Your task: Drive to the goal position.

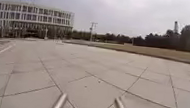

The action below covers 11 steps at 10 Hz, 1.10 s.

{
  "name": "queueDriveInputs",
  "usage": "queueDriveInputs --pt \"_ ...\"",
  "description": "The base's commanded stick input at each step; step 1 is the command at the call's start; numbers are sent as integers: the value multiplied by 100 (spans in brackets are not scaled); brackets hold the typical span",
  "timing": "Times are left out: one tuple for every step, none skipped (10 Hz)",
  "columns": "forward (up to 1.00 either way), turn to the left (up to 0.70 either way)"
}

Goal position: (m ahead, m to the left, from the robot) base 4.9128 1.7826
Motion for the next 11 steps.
queueDriveInputs --pt "70 0" --pt "70 0" --pt "70 0" --pt "70 0" --pt "70 0" --pt "70 0" --pt "70 0" --pt "70 0" --pt "70 0" --pt "70 0" --pt "70 0"
